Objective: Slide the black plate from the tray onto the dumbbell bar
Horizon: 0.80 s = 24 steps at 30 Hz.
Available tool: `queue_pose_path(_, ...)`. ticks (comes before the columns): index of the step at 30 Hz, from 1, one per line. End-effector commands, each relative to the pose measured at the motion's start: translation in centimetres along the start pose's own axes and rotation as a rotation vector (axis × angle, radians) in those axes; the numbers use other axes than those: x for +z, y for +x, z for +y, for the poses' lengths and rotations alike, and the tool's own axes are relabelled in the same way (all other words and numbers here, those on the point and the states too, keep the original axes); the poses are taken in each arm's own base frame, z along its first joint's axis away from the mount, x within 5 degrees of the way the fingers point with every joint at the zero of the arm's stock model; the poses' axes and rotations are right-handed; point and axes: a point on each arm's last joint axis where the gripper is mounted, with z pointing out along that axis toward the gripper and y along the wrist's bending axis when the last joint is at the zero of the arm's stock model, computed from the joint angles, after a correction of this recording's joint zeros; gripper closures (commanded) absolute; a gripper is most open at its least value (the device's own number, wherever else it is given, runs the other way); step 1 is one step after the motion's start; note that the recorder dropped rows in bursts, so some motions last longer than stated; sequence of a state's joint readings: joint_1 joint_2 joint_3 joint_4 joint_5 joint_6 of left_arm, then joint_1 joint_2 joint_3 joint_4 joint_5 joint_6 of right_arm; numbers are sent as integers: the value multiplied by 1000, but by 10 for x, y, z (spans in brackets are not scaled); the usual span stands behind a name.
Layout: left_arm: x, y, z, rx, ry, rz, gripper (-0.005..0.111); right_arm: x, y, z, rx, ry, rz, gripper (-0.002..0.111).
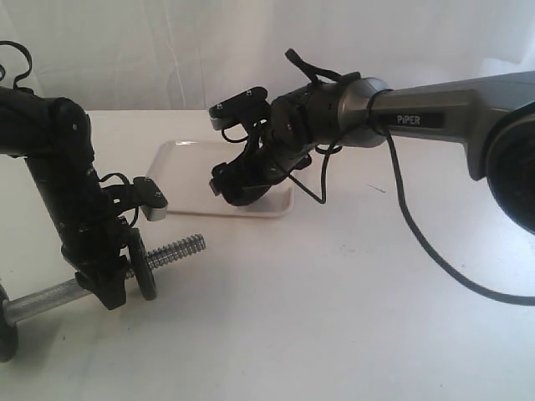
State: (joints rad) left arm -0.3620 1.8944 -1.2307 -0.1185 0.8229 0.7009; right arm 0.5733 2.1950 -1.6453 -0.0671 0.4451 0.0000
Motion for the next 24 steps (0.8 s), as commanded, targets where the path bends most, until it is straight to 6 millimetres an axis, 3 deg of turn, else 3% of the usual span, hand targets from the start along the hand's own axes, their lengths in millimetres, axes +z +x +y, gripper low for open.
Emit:
queue_pose_path(1,-12,1,-8,-17,48,-18,107,0,7,-12,-4,14,23,108)
queue_pose_path(24,-12,0,-9,-22,56,-24,107,15,19,-12,-31,13,68,108)
